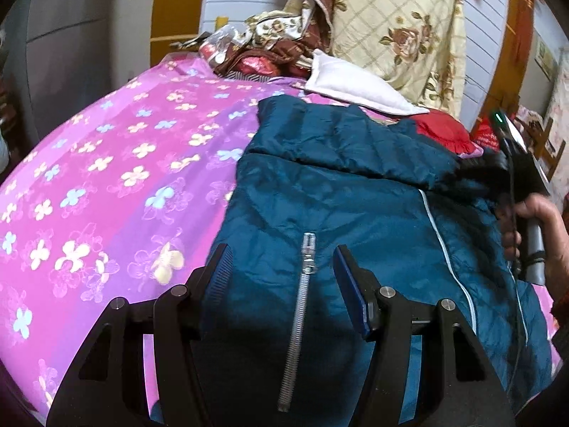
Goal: Fold large clothes
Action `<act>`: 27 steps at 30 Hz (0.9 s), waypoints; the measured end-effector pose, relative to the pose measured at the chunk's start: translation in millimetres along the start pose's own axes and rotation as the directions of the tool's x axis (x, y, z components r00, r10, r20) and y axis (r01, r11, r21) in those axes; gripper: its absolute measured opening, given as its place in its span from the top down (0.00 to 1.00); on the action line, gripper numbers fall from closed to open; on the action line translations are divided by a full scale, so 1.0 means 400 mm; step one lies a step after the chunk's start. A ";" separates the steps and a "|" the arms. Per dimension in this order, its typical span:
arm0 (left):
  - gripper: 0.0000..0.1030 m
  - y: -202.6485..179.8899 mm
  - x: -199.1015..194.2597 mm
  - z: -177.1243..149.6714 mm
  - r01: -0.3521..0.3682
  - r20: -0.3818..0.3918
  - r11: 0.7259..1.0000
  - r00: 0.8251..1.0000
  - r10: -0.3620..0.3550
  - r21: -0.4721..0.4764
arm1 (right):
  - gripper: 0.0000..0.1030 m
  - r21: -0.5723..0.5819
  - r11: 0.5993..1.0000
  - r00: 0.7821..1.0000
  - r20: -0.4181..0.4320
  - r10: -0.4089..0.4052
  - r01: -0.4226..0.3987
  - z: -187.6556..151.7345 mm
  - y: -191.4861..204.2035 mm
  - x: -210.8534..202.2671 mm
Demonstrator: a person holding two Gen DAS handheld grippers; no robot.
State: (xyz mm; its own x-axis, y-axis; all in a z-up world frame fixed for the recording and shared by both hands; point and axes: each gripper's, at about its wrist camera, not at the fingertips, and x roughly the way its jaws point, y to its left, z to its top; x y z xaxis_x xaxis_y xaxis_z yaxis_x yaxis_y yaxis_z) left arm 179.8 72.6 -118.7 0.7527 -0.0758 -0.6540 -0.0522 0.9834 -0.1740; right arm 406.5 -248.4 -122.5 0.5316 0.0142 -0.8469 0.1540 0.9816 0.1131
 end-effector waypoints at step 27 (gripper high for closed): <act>0.42 -0.040 0.116 -0.048 -0.026 -0.094 1.000 0.995 0.026 -0.001 | 0.39 0.688 0.719 0.973 0.219 -0.077 -0.098 -0.019 -1.089 -0.103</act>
State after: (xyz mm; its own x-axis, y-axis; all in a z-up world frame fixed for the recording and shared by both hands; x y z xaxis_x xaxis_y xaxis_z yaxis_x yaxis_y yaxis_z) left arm 202.9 50.3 -160.3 0.6860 -0.0655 -0.7247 -0.0725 0.9848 -0.1576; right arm 311.2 -675.2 -140.8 0.6876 -0.1034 -0.7187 0.6315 0.5735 0.5218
